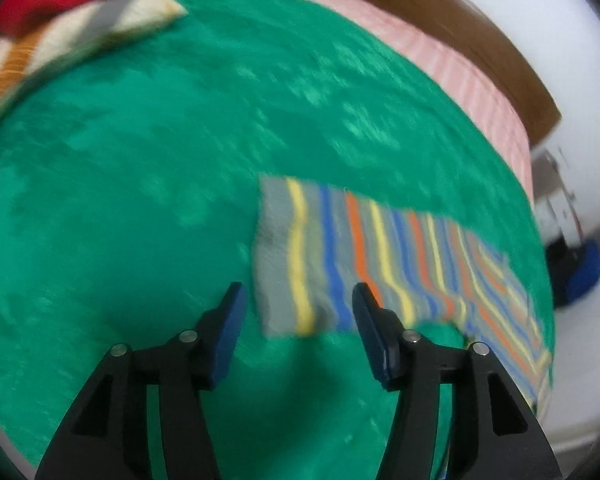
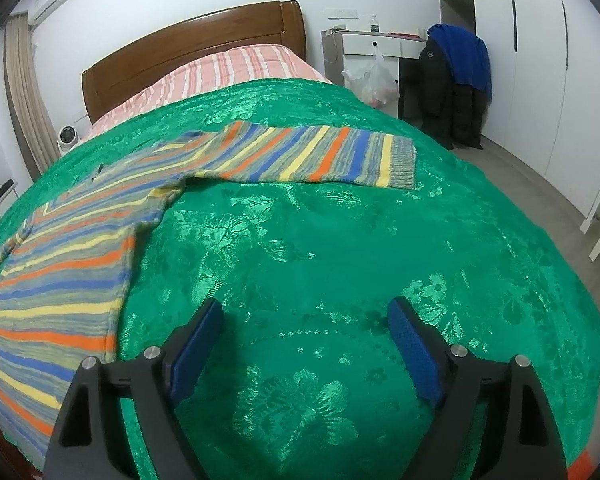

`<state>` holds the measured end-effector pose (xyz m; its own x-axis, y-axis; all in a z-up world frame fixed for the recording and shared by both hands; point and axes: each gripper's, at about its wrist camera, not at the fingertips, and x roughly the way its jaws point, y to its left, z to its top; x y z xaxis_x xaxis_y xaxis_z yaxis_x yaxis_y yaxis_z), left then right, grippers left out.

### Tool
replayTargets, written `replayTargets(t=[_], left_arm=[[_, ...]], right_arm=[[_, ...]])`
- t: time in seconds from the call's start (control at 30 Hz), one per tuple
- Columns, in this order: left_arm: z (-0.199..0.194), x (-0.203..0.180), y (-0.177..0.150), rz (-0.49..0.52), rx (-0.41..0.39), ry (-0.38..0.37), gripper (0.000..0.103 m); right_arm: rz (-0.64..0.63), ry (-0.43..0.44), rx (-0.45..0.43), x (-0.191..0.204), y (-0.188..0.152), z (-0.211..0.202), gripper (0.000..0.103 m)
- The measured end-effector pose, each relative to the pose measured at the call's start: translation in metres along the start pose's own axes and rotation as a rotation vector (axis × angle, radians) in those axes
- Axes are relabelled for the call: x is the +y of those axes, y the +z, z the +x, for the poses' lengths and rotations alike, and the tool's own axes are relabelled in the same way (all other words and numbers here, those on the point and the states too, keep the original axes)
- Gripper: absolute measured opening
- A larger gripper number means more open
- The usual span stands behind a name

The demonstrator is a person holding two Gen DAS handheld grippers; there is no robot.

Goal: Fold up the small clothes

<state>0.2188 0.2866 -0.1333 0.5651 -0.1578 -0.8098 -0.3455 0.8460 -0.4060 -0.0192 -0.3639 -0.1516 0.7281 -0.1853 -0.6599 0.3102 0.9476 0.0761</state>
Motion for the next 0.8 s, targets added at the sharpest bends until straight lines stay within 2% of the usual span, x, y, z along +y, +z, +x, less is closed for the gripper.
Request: replayTargets(t=[0.07, 0.13, 0.3, 0.47, 0.57, 0.6, 0.63, 0.67, 0.7, 0.73, 0.8], left_arm=[[0.015, -0.008, -0.008, 0.043, 0.046, 0.028, 0.055], [0.02, -0.016, -0.017, 0.106, 0.029, 0.124, 0.007], [0.012, -0.013, -0.021, 0.125, 0.002, 0.208, 0.005], [0.015, -0.016, -0.023, 0.133, -0.005, 0.218, 0.006], [0.007, -0.017, -0.031, 0.142, -0.017, 0.22, 0.017], [0.0, -0.021, -0.036, 0.153, -0.03, 0.223, 0.025], [-0.004, -0.024, -0.039, 0.167, -0.045, 0.228, 0.042], [-0.013, -0.028, -0.046, 0.19, -0.072, 0.225, 0.051], [-0.026, -0.032, -0.058, 0.216, -0.105, 0.209, 0.066], [-0.033, -0.037, -0.066, 0.234, -0.125, 0.191, 0.075], [-0.045, -0.047, -0.088, 0.275, -0.139, 0.136, 0.079]], right_arm=[[-0.005, -0.004, 0.001, 0.001, 0.0, 0.0, 0.085], [-0.003, 0.0, 0.0, 0.0, 0.0, -0.001, 0.085], [0.0, 0.007, -0.002, -0.001, 0.0, -0.002, 0.085], [-0.011, -0.007, 0.001, 0.001, 0.0, -0.001, 0.085], [-0.004, 0.0, 0.0, 0.001, 0.001, -0.001, 0.085], [-0.002, 0.001, -0.001, 0.001, 0.001, -0.001, 0.085], [0.0, 0.002, -0.003, 0.001, 0.001, -0.002, 0.085], [0.002, 0.002, -0.009, 0.001, 0.001, -0.004, 0.084], [-0.003, -0.001, -0.018, 0.001, 0.001, -0.006, 0.084], [-0.003, -0.004, -0.042, 0.001, 0.003, -0.011, 0.084], [-0.013, -0.014, -0.101, 0.002, 0.006, -0.021, 0.084]])
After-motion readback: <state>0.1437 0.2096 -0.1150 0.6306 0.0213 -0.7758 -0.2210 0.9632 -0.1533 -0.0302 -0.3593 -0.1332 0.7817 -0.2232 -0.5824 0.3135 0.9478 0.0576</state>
